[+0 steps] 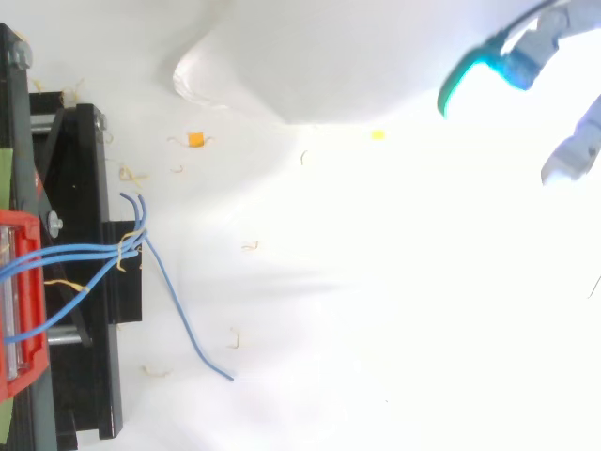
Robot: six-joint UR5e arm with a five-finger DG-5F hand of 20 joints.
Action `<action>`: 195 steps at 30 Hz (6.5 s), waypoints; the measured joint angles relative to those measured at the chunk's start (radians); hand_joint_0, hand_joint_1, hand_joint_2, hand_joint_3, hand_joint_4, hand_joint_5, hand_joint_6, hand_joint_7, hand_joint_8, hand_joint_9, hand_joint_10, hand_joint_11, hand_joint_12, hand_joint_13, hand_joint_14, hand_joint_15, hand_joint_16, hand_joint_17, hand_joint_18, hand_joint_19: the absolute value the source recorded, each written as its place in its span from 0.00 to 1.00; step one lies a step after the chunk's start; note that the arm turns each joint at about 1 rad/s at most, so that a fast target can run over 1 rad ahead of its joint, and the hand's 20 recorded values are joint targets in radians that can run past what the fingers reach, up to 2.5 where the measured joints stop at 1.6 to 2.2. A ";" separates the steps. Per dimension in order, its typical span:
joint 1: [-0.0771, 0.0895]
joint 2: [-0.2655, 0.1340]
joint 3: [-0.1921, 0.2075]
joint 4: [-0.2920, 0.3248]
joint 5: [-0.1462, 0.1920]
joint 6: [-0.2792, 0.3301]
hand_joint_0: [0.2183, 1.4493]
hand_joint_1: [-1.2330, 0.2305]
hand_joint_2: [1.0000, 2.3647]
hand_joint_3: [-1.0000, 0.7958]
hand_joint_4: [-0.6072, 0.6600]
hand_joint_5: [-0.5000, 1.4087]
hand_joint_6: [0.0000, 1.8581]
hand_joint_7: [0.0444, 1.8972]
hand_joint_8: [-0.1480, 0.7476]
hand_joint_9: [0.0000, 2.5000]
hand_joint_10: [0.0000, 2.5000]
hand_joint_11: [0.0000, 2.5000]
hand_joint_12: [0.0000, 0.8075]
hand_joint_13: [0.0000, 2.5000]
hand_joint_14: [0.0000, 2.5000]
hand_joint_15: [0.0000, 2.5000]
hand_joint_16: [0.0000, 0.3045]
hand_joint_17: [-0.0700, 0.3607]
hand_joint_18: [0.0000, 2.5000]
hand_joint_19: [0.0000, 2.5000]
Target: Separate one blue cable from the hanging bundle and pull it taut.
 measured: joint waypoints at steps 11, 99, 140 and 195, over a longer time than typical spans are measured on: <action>-0.012 -0.116 0.074 -0.003 0.051 -0.037 0.07 0.61 0.00 0.28 0.70 0.15 0.27 0.32 0.61 0.44 0.00 0.04 0.57 0.44 0.00 0.12 0.24 0.54 0.54 0.03; 0.070 -0.573 0.490 0.264 -0.058 0.064 0.11 0.59 0.00 0.28 0.74 0.25 0.27 0.51 0.54 0.69 0.01 0.31 0.54 0.62 0.01 0.30 0.27 0.59 0.67 0.20; 0.063 -0.573 0.518 0.179 -0.041 0.169 0.20 0.77 0.00 0.29 0.63 0.30 0.27 0.52 0.26 0.98 0.50 0.67 0.44 0.82 0.39 0.58 0.23 0.52 0.65 0.31; 0.065 -0.573 0.513 0.089 0.117 0.243 0.37 0.46 0.01 0.47 0.64 0.33 0.27 0.64 0.18 1.00 0.09 0.85 0.45 0.97 0.03 0.74 0.19 0.47 0.65 0.29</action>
